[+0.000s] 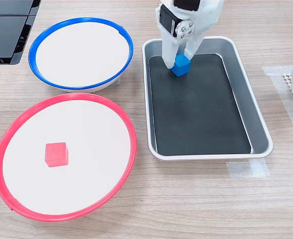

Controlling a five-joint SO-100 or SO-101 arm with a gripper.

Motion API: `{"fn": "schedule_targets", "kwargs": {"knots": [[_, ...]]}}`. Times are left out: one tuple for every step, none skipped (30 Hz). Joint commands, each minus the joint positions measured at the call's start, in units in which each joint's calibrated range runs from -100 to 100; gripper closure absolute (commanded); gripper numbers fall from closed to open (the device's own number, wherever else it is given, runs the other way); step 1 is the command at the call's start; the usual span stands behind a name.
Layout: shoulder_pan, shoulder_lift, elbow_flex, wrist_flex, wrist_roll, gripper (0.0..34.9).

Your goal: Move two blocks from tray to matching dishes

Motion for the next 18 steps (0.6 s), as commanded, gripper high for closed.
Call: {"fn": "schedule_targets", "kwargs": {"knots": [[-3.0, -1.6, -11.2, 13.0, -1.8, 34.8], [-4.3, -1.2, -15.6, 15.9, -3.3, 34.8], [-5.6, -0.9, -19.8, 17.5, -5.4, 34.8], [-6.8, -0.3, -23.8, 17.1, -8.1, 34.8], [-7.7, 0.5, -27.1, 15.3, -10.5, 34.8], [-8.4, 1.4, -29.9, 12.4, -13.1, 34.8], [-8.7, 2.3, -31.6, 8.8, -15.4, 34.8], [-9.0, 3.4, -32.4, 4.4, -17.4, 34.8], [-9.3, 4.4, -32.6, 0.0, -19.0, 34.8], [-9.3, 5.6, -32.5, -4.2, -20.4, 34.8], [-9.4, 7.1, -32.2, -8.7, -21.4, 34.8], [-9.4, 8.1, -31.7, -11.4, -22.0, 34.8], [-9.4, 9.9, -30.2, -16.1, -22.4, 34.7], [-9.4, 10.4, -29.1, -18.2, -22.3, 34.6], [-9.5, 10.8, -27.8, -20.3, -22.1, 31.6], [-9.5, 11.0, -26.5, -22.2, -22.0, 27.1], [-9.6, 11.0, -25.0, -23.8, -21.8, 21.3], [-9.6, 10.9, -23.3, -25.5, -21.7, 17.2]]}}
